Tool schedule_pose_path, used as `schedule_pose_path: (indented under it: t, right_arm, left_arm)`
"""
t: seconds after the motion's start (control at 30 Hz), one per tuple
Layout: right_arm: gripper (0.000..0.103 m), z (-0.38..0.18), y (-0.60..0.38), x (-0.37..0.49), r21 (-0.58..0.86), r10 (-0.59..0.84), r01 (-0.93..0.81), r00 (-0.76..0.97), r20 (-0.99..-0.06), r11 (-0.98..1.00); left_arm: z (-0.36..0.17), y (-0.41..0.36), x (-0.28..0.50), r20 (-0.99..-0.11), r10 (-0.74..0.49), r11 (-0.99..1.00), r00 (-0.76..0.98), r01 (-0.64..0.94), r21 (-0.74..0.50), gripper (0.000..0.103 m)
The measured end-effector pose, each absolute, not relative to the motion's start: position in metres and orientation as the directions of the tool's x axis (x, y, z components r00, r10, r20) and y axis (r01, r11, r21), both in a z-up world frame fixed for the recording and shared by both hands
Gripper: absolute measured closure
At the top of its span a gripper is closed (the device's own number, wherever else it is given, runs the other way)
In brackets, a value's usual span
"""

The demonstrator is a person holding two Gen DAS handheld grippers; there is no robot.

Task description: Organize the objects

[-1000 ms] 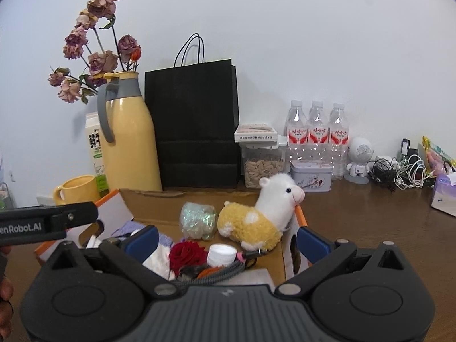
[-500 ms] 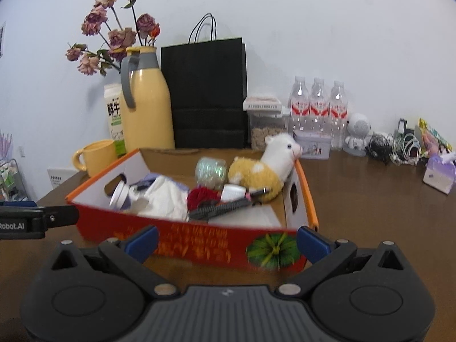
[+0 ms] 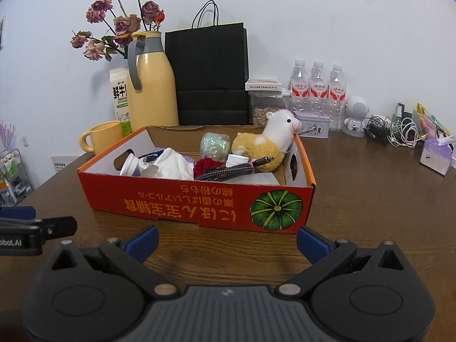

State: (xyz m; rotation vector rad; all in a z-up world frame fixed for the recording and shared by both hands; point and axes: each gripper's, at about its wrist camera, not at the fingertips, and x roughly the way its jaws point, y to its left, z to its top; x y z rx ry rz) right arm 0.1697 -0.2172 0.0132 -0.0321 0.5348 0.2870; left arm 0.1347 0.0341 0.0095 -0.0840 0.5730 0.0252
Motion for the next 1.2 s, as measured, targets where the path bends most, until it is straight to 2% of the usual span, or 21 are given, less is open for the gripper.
schedule_pose_path:
  t: [1.2]
  right_arm:
    - [0.000,0.0132,-0.2180,0.1674,0.044,0.262,-0.278,0.823,-0.504,0.960]
  left_arm:
    - [0.0084,0.0325,0.1290,-0.547,-0.007,0.996,0.837,-0.043,-0.078,0.000]
